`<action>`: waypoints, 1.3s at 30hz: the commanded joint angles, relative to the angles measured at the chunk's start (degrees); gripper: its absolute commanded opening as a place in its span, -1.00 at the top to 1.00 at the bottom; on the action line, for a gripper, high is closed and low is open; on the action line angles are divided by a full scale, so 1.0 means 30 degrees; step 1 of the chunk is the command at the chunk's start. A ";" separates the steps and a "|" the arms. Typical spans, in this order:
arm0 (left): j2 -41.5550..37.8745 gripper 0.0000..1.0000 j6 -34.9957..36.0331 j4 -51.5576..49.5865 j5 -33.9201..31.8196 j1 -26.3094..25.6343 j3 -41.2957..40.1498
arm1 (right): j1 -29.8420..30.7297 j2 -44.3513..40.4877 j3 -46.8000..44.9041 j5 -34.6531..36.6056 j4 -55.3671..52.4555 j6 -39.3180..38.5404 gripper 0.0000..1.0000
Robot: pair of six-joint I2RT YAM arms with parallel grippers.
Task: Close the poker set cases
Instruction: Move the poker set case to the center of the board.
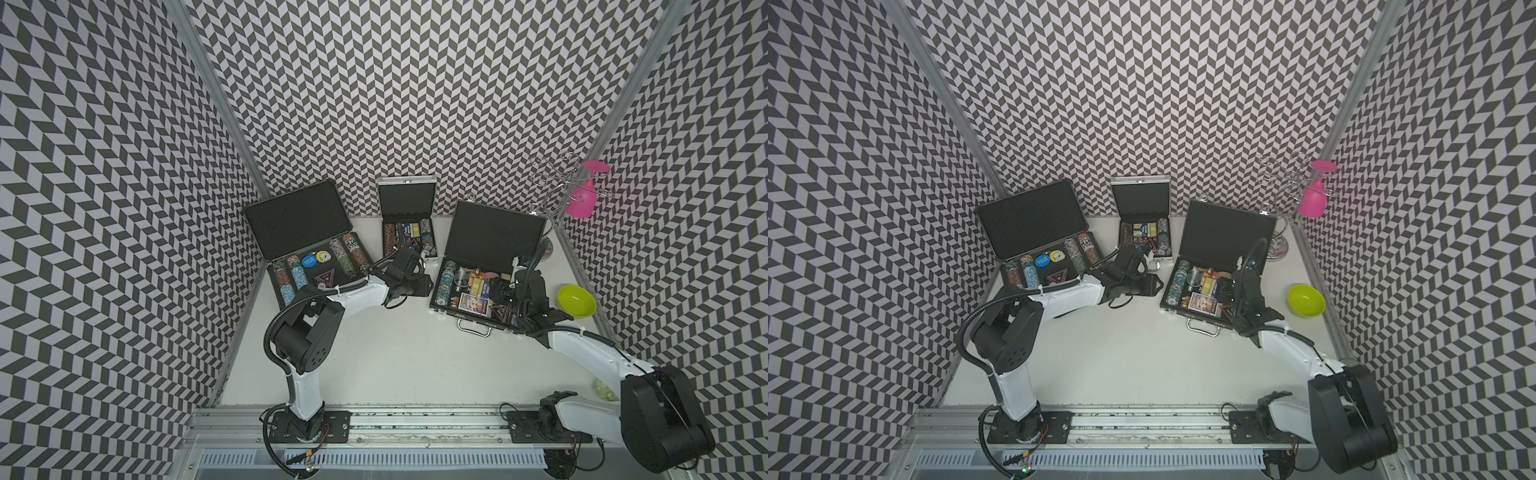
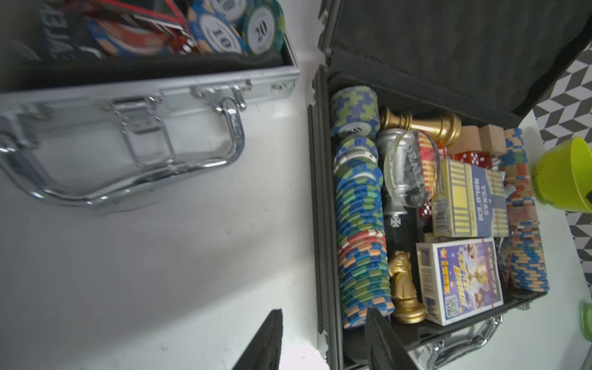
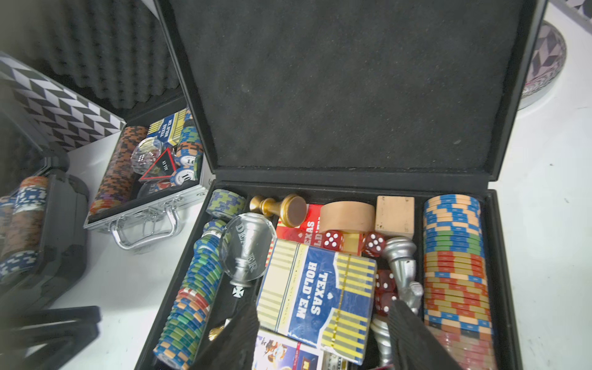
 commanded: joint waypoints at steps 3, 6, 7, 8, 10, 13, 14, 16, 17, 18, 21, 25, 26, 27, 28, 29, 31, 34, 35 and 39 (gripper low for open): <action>0.0490 0.14 0.0422 -0.1564 0.1179 -0.0346 0.0870 | 0.0264 0.0263 0.0285 -0.0417 0.0690 0.0338 -0.29; 0.1067 0.22 0.0747 -0.2073 0.0726 -0.0465 0.1353 | 0.0487 0.0406 0.0358 -0.0466 0.0755 0.0360 -0.29; 0.1183 0.22 0.0763 -0.2058 0.0638 -0.0464 0.1433 | 0.0540 0.0447 0.0331 -0.0466 0.0806 0.0358 -0.29; 0.1303 0.22 0.0742 -0.2088 0.0433 -0.0478 0.1553 | 0.0628 0.0490 0.0325 -0.0454 0.0834 0.0368 -0.29; 0.1593 0.24 0.0768 -0.2298 0.0147 -0.0480 0.1819 | 0.0700 0.0592 0.0370 -0.0440 0.0820 0.0385 -0.29; 0.1861 0.29 0.0661 -0.2483 -0.0196 -0.0495 0.1958 | 0.0876 0.0669 0.0435 -0.0386 0.0878 0.0397 -0.29; 0.1932 0.30 0.0651 -0.2496 -0.0379 -0.0495 0.1929 | 0.0908 0.0678 0.0492 -0.0358 0.0873 0.0408 -0.29; 0.2063 0.34 0.0674 -0.2467 -0.0406 -0.0498 0.1924 | 0.0984 0.0760 0.0550 -0.0352 0.0933 0.0402 -0.29; 0.2153 0.34 0.0701 -0.2452 -0.0336 -0.0522 0.1943 | 0.1021 0.0798 0.0576 -0.0339 0.0997 0.0399 -0.29; 0.2214 0.34 0.0737 -0.2437 -0.0245 -0.0524 0.1983 | 0.1056 0.0844 0.0553 -0.0298 0.1067 0.0398 -0.29; 0.2370 0.34 0.0823 -0.2493 -0.0312 -0.0663 0.2232 | 0.1176 0.1096 0.0627 -0.0261 0.1145 0.0405 -0.29; 0.2441 0.34 0.0865 -0.2576 -0.0621 -0.0866 0.2512 | 0.1377 0.1318 0.0604 -0.0154 0.1265 0.0393 -0.30; 0.2577 0.34 0.1012 -0.2836 -0.1088 -0.1013 0.2761 | 0.1423 0.1327 0.0589 -0.0138 0.1275 0.0414 -0.30; 0.2800 0.35 0.1111 -0.3250 -0.1483 -0.1122 0.3055 | 0.1456 0.1390 0.0602 -0.0110 0.1294 0.0390 -0.31; 0.2987 0.36 0.1128 -0.3567 -0.1745 -0.1193 0.3291 | 0.1494 0.1401 0.0609 -0.0074 0.1267 0.0371 -0.30; 0.3119 0.41 0.1086 -0.3841 -0.1954 -0.1198 0.3410 | 0.1527 0.1371 0.0626 -0.0035 0.1218 0.0357 -0.31; 0.3152 0.46 0.0665 -0.4076 -0.2702 -0.1198 0.3374 | 0.1551 0.1272 0.0654 0.0062 0.1075 0.0287 -0.31; 0.2856 0.47 0.0473 -0.3719 -0.2995 -0.1197 0.3013 | 0.1556 0.0878 0.0639 0.0090 0.0913 0.0119 -0.33; 0.2844 0.47 0.0483 -0.3754 -0.3044 -0.1198 0.3016 | 0.1570 0.0751 0.0612 0.0142 0.0841 0.0090 -0.33; 0.3069 0.52 0.0792 -0.4400 -0.3050 -0.1270 0.3311 | 0.1598 0.0439 0.0837 0.0230 0.0514 -0.0052 -0.33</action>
